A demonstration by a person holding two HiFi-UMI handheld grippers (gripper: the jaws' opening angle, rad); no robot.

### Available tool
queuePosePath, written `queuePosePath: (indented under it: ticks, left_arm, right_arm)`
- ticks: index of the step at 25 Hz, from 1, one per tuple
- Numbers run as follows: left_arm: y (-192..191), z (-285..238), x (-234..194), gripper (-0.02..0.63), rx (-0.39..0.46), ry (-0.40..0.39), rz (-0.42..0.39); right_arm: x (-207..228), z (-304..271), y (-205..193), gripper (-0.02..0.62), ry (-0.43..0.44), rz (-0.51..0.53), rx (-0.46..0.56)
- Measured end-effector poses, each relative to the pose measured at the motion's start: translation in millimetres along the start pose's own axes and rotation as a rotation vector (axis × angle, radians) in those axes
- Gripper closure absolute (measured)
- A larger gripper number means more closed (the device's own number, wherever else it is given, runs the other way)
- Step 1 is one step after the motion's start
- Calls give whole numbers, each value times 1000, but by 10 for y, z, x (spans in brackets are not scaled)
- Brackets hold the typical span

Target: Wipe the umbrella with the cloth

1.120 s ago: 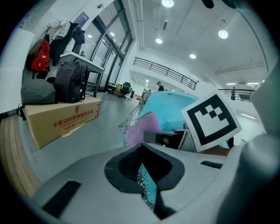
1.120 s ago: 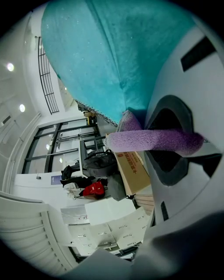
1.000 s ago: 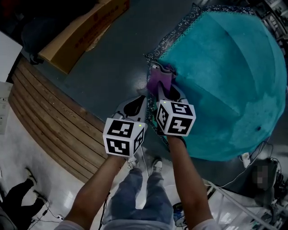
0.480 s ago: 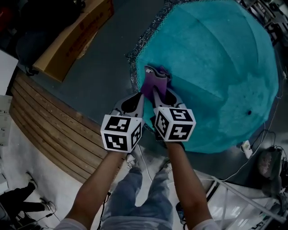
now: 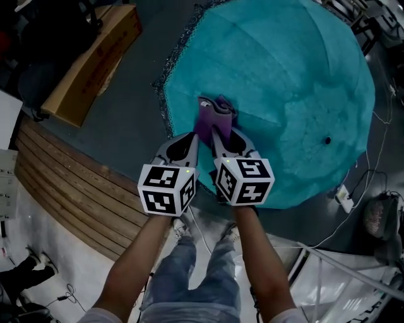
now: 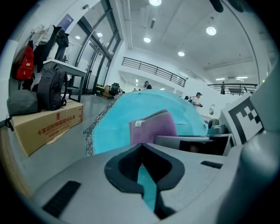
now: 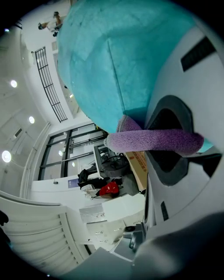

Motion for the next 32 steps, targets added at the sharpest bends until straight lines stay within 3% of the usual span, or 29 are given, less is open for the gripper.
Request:
queuePosePath:
  ticks: [15, 32]
  left_arm:
    - [117, -212, 1120, 600, 3, -49, -84]
    - [129, -620, 2413, 600, -23, -159, -165]
  right_arm:
    - [795, 933, 187, 518, -18, -55, 82]
    - [1934, 1925, 264, 518, -143, -132, 162]
Point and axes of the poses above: the fingertips, and each gripper's own axes: z backward along the fingers, x to its right, y out of its top, the point moved 3 cm from there along z, backward along the fingers, and after that the axes turned 2 degrees about -x, right-handed, at the moved point
